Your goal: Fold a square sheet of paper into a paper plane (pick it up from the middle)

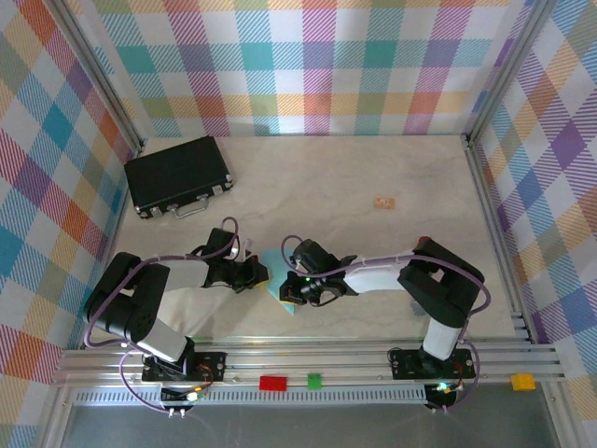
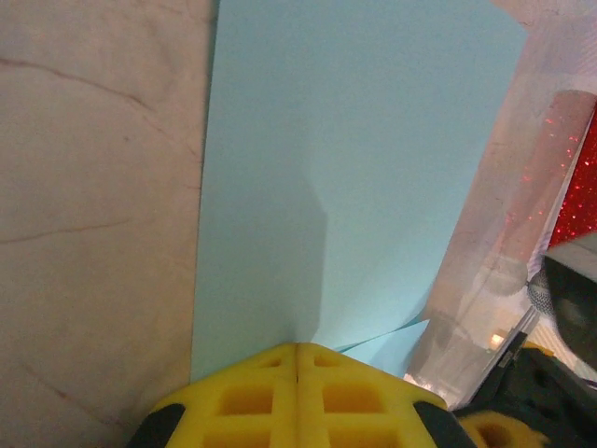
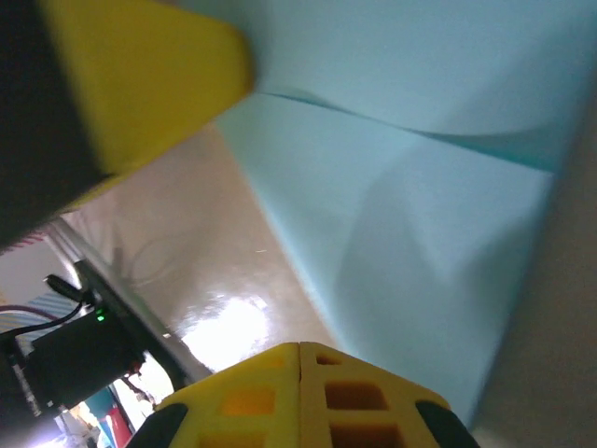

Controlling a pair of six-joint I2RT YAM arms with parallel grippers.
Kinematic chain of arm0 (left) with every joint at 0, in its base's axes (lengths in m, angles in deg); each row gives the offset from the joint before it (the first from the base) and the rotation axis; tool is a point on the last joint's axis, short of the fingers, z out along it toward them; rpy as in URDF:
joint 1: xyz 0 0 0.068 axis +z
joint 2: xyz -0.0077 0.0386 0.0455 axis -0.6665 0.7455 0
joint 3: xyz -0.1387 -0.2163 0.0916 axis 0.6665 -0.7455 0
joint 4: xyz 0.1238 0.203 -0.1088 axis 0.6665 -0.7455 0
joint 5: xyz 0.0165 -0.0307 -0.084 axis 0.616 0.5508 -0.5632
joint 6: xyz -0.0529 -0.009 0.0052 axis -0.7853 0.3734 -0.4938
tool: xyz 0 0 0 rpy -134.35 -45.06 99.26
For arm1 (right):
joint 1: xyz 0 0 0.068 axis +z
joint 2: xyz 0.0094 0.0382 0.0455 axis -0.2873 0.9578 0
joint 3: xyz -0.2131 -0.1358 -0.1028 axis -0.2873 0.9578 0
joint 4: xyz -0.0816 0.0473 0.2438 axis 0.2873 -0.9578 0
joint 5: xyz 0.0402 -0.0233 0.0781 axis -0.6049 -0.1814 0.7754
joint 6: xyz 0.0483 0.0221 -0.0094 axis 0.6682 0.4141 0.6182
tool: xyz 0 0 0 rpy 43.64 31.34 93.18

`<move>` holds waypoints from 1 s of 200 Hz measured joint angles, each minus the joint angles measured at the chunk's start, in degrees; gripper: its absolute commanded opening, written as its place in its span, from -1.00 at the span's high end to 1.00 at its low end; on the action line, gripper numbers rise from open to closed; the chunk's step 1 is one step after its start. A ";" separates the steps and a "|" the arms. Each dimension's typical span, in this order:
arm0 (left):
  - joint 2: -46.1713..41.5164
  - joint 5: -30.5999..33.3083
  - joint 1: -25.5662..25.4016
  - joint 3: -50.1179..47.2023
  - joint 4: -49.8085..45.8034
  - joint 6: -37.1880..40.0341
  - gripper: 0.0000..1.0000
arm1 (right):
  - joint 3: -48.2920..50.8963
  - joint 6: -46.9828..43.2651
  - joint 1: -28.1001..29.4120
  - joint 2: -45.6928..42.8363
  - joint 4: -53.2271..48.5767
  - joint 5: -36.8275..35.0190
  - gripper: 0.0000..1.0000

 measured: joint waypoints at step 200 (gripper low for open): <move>-6.36 3.63 -10.64 -4.57 -0.66 -8.81 1.00 | 6.08 1.64 -0.04 -1.40 6.47 0.59 1.00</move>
